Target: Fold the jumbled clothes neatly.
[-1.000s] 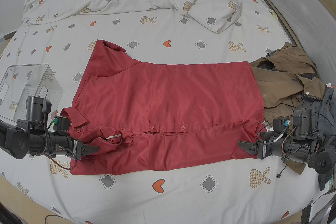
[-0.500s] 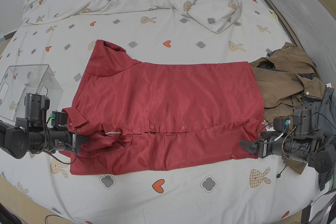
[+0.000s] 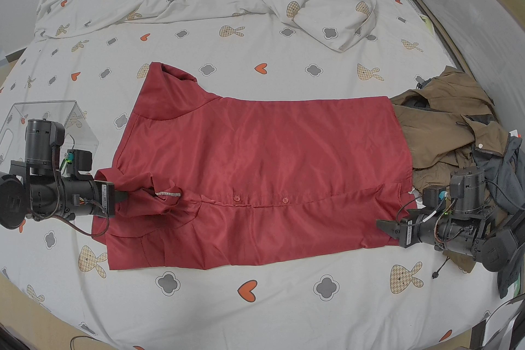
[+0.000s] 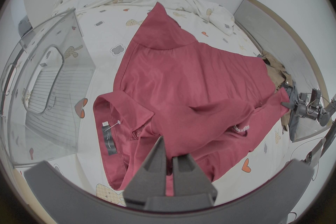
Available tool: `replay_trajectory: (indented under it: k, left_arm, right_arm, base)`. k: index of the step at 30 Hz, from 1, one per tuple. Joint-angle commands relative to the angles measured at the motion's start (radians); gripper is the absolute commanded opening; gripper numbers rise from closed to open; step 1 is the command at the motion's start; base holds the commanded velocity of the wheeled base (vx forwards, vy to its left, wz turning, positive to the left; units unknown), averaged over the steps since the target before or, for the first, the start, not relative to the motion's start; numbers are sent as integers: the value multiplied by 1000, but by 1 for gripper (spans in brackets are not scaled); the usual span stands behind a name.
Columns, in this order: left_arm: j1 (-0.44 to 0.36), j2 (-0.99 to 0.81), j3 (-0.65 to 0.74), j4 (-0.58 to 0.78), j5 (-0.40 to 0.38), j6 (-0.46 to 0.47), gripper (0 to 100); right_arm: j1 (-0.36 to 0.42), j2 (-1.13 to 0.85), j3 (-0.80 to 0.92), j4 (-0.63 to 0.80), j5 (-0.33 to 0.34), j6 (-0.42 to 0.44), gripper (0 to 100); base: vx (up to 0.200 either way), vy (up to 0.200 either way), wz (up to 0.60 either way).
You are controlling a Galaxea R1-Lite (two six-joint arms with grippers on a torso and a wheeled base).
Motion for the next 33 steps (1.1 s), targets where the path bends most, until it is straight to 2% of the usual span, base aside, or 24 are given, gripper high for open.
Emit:
replay_trajectory:
  k: [1, 4, 9, 16, 22, 32, 33]
  left_arm:
    - [-1, -8, -4, 0, 0, -2, 0]
    - [-7, 9, -2, 0, 1, -3, 0]
    - [4, 10, -12, 4, 6, -2, 0]
    - [16, 32, -32, 46, 40, 4, 0]
    - [16, 44, -38, 54, 38, 4, 0]
    - [16, 36, -39, 54, 40, 3, 0]
    - [16, 35, -41, 54, 40, 3, 0]
  right_arm:
    - [-3, 6, 8, -3, 0, 0, 0]
    - [-20, -115, 25, -2, -2, -1, 0]
    - [-94, -121, 15, -2, 6, -1, 0]
    - [-148, -110, 16, -2, 6, -1, 0]
    - [-143, -103, 22, -2, 8, -4, 0]
    - [-86, -80, 16, -2, 3, -4, 0]
    - [-79, -80, 16, -2, 1, -4, 100]
  base:
    - [0, 0, 0]
    - [0, 0, 0]
    - [0, 0, 0]
    - [0, 0, 0]
    - [0, 0, 0]
    - [0, 0, 0]
    - [0, 0, 0]
